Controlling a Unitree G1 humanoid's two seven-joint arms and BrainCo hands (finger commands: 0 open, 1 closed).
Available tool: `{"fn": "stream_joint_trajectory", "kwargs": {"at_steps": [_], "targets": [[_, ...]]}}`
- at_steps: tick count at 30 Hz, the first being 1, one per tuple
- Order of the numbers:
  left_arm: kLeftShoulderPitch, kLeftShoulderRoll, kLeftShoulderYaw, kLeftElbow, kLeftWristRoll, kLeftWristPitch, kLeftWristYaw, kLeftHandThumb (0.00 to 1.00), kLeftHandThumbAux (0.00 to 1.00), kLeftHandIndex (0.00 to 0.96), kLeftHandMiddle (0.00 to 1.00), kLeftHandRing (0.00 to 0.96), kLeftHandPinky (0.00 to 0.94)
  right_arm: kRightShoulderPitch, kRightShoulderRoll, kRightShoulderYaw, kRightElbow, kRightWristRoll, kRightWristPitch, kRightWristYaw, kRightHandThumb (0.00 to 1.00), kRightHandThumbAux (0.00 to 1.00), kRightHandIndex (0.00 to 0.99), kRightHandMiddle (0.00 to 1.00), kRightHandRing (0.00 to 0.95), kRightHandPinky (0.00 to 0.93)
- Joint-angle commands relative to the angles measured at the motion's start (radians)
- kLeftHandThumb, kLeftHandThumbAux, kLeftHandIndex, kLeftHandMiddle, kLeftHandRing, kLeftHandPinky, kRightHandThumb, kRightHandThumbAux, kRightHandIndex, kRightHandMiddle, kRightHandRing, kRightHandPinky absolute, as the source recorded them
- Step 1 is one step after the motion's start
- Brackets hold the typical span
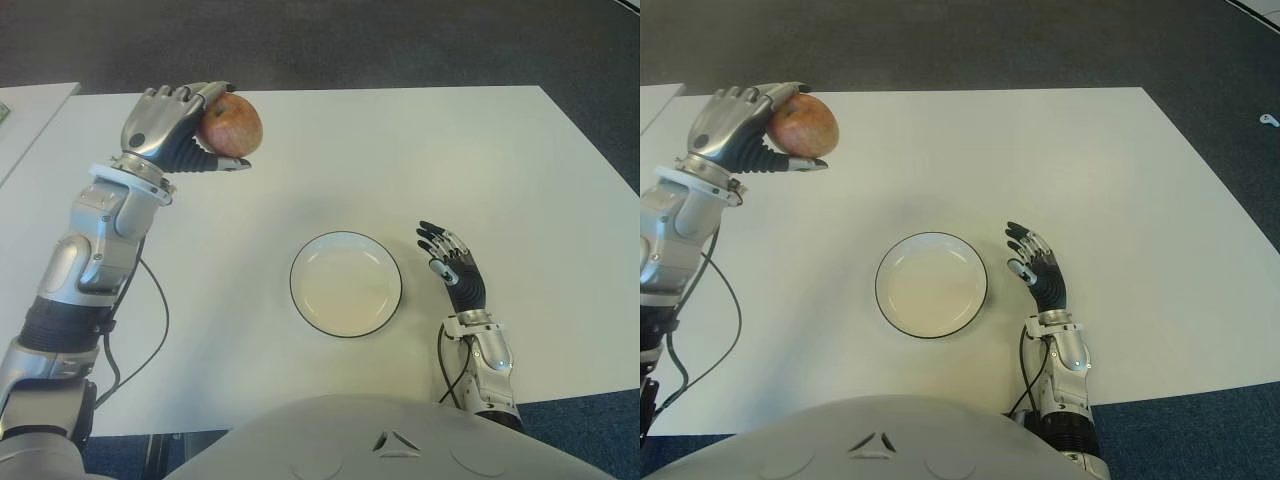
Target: Put the apples into the plate.
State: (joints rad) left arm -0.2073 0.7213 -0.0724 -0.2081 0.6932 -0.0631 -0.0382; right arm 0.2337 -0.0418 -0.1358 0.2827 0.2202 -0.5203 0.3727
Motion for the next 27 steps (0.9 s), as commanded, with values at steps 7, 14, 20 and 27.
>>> {"fn": "stream_joint_trajectory", "kwargs": {"at_steps": [7,14,20,27], "targets": [[0.033,-0.071,-0.041,-0.026,0.04,0.009,-0.029,0.751,0.696,0.444,0.861,0.852,0.806,0.081,0.032,0.007,0.134,-0.008,0.017,-0.017,0.283,0.573,0.255,0.202,0.156,0.175],[0.038,-0.121,-0.081,-0.049,0.088,0.032,-0.039,0.751,0.696,0.444,0.863,0.854,0.792,0.08,0.035,0.007,0.132,-0.01,0.02,-0.022,0.274,0.565,0.247,0.202,0.152,0.169],[0.045,-0.182,-0.149,-0.102,0.167,0.075,-0.067,0.751,0.696,0.444,0.862,0.849,0.77,0.085,0.039,0.011,0.126,-0.012,0.027,-0.024,0.262,0.562,0.239,0.203,0.152,0.159],[0.093,-0.258,-0.263,-0.125,0.315,0.101,-0.056,0.751,0.695,0.444,0.855,0.843,0.767,0.09,0.039,0.019,0.116,-0.006,0.042,-0.019,0.251,0.562,0.24,0.201,0.148,0.153]]}}
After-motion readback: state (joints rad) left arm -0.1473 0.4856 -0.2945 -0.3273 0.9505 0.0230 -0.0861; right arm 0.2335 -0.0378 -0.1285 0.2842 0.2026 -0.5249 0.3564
